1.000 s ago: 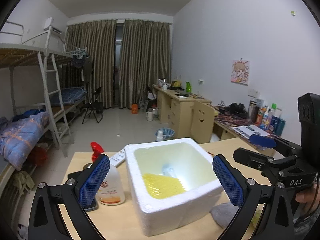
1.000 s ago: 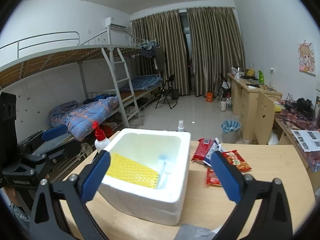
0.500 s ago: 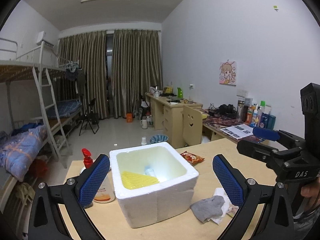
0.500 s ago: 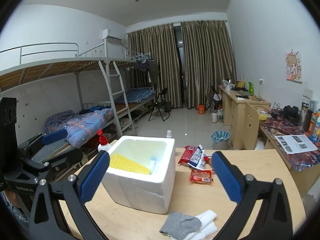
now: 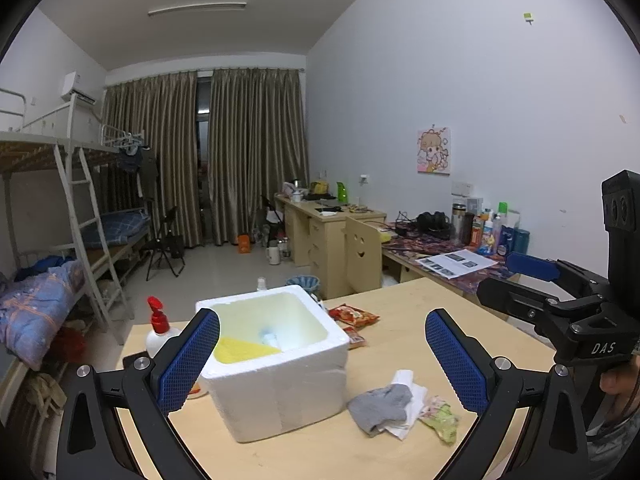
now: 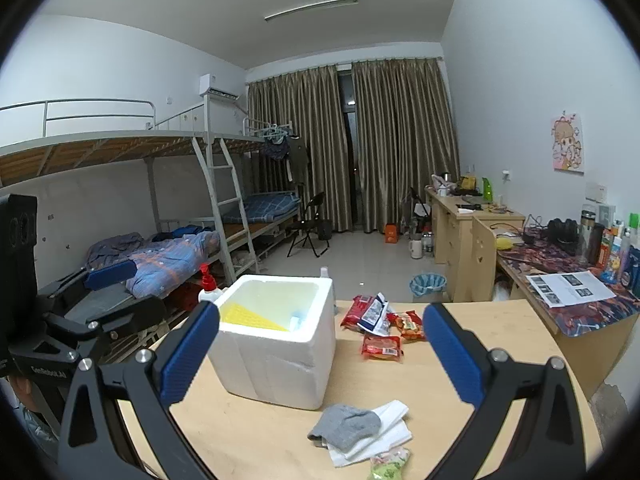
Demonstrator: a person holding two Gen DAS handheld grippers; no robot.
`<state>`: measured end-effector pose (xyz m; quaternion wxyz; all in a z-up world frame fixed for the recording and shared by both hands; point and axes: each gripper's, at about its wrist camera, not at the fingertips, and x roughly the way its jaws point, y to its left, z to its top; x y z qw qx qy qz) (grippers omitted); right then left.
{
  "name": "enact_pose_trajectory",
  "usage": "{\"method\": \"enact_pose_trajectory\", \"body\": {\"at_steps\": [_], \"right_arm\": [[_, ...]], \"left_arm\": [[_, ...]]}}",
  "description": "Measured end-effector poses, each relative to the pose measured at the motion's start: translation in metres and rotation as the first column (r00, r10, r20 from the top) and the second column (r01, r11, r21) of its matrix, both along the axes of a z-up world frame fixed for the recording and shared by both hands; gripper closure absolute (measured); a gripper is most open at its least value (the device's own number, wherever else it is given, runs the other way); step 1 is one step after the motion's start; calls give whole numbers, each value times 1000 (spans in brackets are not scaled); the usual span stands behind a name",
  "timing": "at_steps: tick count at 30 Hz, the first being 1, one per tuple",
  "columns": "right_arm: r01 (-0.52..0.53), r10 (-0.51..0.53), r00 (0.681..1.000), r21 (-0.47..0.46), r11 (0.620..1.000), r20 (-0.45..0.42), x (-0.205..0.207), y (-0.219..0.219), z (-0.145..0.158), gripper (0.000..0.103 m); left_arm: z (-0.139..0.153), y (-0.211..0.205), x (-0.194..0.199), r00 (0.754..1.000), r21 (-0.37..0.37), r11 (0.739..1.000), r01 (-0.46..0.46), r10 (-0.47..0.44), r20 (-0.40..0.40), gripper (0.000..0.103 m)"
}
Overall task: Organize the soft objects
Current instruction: 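Withdraw both tools from the box back toward the sock and snack bag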
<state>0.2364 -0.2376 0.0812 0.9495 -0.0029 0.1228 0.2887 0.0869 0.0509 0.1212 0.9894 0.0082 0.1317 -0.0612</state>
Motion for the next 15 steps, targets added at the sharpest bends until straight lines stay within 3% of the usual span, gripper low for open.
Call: {"method": "enact_pose_trajectory", "body": {"at_steps": [7, 15], "right_arm": [[25, -25, 999, 7, 1000, 21, -13, -16, -6, 0], [49, -51, 998, 33, 998, 42, -24, -30, -16, 0]], "left_arm": [[-2, -11, -7, 1000, 11, 1000, 14, -14, 9, 0], [-4, -7, -14, 999, -49, 999, 12, -10, 42, 0]]}}
